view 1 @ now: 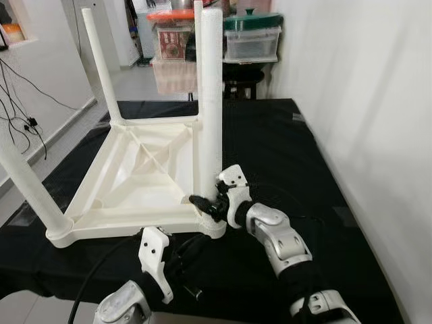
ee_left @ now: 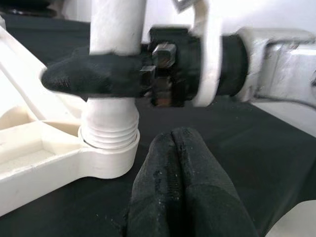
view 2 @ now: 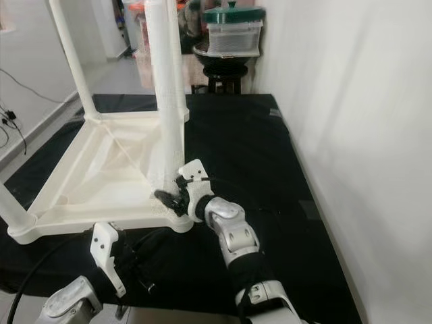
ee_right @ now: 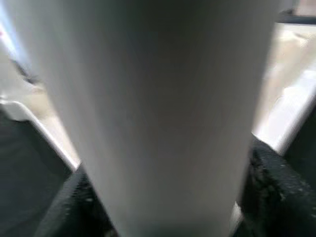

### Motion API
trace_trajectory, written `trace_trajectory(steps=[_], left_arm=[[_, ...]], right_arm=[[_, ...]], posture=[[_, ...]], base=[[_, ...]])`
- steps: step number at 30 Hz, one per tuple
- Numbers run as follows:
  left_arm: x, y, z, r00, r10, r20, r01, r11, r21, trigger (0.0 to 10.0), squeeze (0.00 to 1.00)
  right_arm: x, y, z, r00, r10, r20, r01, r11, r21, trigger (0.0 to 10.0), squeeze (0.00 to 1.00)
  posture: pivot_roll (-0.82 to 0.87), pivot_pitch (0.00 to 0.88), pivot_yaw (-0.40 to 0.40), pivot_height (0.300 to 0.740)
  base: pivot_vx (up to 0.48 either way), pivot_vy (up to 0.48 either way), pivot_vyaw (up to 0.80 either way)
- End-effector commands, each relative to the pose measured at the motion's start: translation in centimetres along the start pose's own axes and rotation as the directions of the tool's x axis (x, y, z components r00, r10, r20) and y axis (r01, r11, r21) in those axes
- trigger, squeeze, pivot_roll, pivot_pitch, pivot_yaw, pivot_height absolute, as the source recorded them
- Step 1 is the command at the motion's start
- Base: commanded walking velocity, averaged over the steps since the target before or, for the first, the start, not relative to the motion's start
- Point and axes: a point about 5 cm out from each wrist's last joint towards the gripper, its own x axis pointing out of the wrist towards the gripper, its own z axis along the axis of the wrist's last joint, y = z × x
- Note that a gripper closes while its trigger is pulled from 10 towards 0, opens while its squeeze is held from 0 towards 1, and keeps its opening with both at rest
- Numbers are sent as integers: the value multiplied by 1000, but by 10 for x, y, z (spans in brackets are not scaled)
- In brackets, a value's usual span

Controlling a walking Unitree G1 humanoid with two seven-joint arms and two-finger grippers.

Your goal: Building children table

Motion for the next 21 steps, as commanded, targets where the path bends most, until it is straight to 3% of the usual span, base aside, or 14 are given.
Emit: trace_trajectory(steps=[1,2,3,4,5,6,7,8,11,17,18,19,20,21], left_arm=[[1,2,-2,1000,10,-10,-10,1000,-9,10000,0],[2,2,-3,1000,4,-12,-5,1000,-10,10000,0],[2,2,-3,1000,4,-12,-5,1000,-10,10000,0],[3,3,-3,1000,0,-13,0,1000,-11,10000,0],[3,3,-3,1000,0,-13,0,1000,-11,10000,0],[4,3,-3,1000,-4,-14,3,1000,-11,10000,0],[4,3,-3,1000,-4,-14,3,1000,-11,10000,0],[5,3,-4,1000,-5,-13,5,1000,-11,10000,0],[6,4,-4,1000,-2,-10,2,1000,-13,10000,0],[7,4,-5,1000,6,-4,-6,1000,-21,10000,0],[7,4,-5,1000,7,-5,-7,1000,-21,10000,0],[7,4,-5,1000,7,-5,-7,1000,-21,10000,0],[6,4,-5,1000,7,-6,-7,1000,-21,10000,0],[6,4,-6,1000,7,-8,-7,1000,-22,10000,0]], right_arm=[[3,4,11,997,54,50,-53,998,-21,10000,1000],[1,1,15,986,149,72,-148,989,-25,10000,1000],[1,1,15,986,149,72,-148,989,-25,10000,1000],[-2,-2,18,963,262,68,-259,965,-50,10000,1000],[-2,-2,18,963,262,68,-259,965,-50,10000,1000],[-5,-6,19,932,362,33,-358,930,-88,10000,0],[-5,-6,19,932,362,33,-358,930,-88,10000,0],[-6,-12,20,903,430,-2,-429,901,-71,10000,0],[-6,-20,25,869,494,-15,-495,868,-43,10000,0],[0,-20,26,868,497,22,-497,868,16,10000,0],[2,-19,23,864,503,15,-503,864,30,2549,0],[2,-19,23,864,503,15,-503,864,30,2549,0],[2,-18,20,863,506,5,-506,862,35,0,0],[2,-17,17,865,502,-9,-501,865,39,0,0]], posture=[[-9,0,0,740],[0,0,-5,740],[0,0,-5,740],[-1,0,-4,740],[-1,0,-4,740],[1,0,-6,740],[1,0,-6,740],[10,0,-11,740],[18,0,-13,740],[28,0,-18,740],[41,0,-17,740],[41,0,-17,740],[44,0,-15,740],[45,0,-16,740]], base=[[0,0,0],[0,0,0],[0,0,0],[0,0,0],[0,0,0],[0,0,0],[0,0,0],[0,0,0],[0,0,0],[0,0,0],[0,0,0],[0,0,0],[0,0,0],[0,0,0]])
